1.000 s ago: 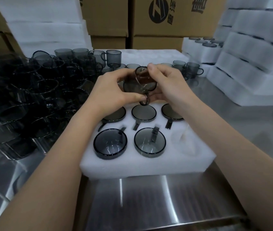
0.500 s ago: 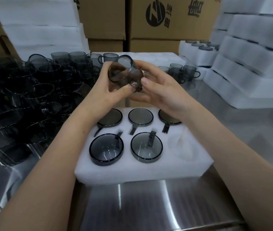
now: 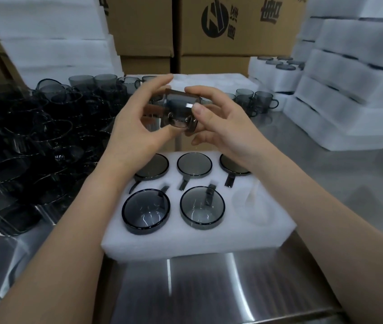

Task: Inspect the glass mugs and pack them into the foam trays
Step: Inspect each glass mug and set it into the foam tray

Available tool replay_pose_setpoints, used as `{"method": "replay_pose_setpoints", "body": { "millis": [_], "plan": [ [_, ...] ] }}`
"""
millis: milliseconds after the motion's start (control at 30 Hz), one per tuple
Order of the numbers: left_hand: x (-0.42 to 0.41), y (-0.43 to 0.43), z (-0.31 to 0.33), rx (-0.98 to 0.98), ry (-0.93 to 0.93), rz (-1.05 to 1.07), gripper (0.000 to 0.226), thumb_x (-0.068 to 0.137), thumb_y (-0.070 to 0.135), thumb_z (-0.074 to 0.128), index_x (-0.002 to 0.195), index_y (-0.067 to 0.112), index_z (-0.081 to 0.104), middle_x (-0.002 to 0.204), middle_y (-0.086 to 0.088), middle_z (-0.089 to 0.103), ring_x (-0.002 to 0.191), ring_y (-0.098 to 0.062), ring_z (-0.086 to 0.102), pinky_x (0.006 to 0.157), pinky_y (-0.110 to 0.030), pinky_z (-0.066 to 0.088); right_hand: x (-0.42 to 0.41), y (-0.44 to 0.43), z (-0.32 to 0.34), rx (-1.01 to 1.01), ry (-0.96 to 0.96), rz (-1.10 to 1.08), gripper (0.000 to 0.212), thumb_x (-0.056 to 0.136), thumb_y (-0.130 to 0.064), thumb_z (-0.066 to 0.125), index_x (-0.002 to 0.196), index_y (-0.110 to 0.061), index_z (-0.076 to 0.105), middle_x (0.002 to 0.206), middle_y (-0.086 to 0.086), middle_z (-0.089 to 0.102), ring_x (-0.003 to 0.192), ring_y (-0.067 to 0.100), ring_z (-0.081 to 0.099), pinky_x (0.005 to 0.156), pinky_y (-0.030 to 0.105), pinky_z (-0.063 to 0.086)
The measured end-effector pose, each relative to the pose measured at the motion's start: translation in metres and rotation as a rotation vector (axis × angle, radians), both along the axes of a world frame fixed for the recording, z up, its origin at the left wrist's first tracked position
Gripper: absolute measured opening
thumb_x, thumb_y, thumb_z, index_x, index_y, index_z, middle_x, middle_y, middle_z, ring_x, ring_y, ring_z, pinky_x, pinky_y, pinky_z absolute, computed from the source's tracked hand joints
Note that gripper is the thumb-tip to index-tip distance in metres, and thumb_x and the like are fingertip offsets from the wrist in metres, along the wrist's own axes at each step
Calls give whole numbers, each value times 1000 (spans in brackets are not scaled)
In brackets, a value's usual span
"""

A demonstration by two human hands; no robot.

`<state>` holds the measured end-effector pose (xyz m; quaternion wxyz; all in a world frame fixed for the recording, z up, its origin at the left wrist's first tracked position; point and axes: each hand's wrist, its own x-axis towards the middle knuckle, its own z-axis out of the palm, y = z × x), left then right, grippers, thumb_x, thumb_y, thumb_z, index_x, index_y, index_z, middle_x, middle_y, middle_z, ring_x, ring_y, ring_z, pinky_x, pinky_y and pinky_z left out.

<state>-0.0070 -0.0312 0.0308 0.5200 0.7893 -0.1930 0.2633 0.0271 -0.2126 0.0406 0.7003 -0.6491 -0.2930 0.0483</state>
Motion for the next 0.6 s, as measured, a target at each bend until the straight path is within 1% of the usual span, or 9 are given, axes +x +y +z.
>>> {"method": "replay_pose_setpoints", "body": {
  "millis": [67,100,133,200,267,333,433,500,600],
  "plan": [
    [1,-1,-1,36,6,2,59,79,20,79,132,26,55,128,7,60,112,-14,62,100,-41,49,0,0,-1,-37,-21,-57,30,96,-16,61,124,-24,57,108,16,61,73,26,66,61,33,58],
    [2,-1,-1,50,14,10,59,79,17,80,132,25,56,127,7,60,112,-12,61,100,-40,49,0,-1,-1,-38,-24,-63,32,94,-16,64,124,-25,58,109,17,60,71,25,67,58,32,58],
    [2,-1,-1,63,22,15,60,78,17,80,133,25,55,128,7,60,113,-9,60,101,-36,48,0,-1,-1,-34,-20,-66,36,92,-15,67,124,-26,57,109,17,59,69,24,67,57,32,57],
    [3,-1,-1,99,31,18,64,79,18,79,137,24,53,130,7,58,113,-4,59,99,-23,46,-1,-2,-1,-26,-5,-83,39,87,-14,71,123,-21,58,107,15,58,66,25,65,55,32,57],
    [3,-1,-1,154,24,17,65,79,17,79,138,23,52,128,8,58,109,1,58,95,-14,43,-1,-1,-1,-39,-17,-126,34,82,-17,75,113,-17,60,102,11,59,61,26,62,50,30,54],
    [3,-2,0,213,14,8,63,78,16,80,135,23,53,122,13,59,107,3,57,94,-11,42,-3,-1,-1,-71,-48,-189,27,79,-22,77,99,-18,59,95,7,59,52,24,59,43,27,49],
    [2,-2,1,264,9,-10,63,75,19,82,131,26,54,117,20,60,109,1,57,96,-16,44,-4,0,-1,-76,-84,-243,18,86,-24,73,87,-18,56,88,7,61,41,23,55,34,23,41],
    [2,-1,0,274,13,-20,63,74,22,83,130,28,54,118,21,60,112,-1,57,98,-19,44,-3,0,0,-53,-69,-255,18,92,-25,67,83,-16,55,82,10,62,38,21,55,32,21,39],
    [3,-2,-1,241,47,-32,63,74,24,82,130,30,54,117,25,58,111,0,57,97,-14,42,-2,-1,1,42,32,-210,22,100,-23,55,81,-13,54,73,14,61,35,19,54,30,19,36]
  ]
}}
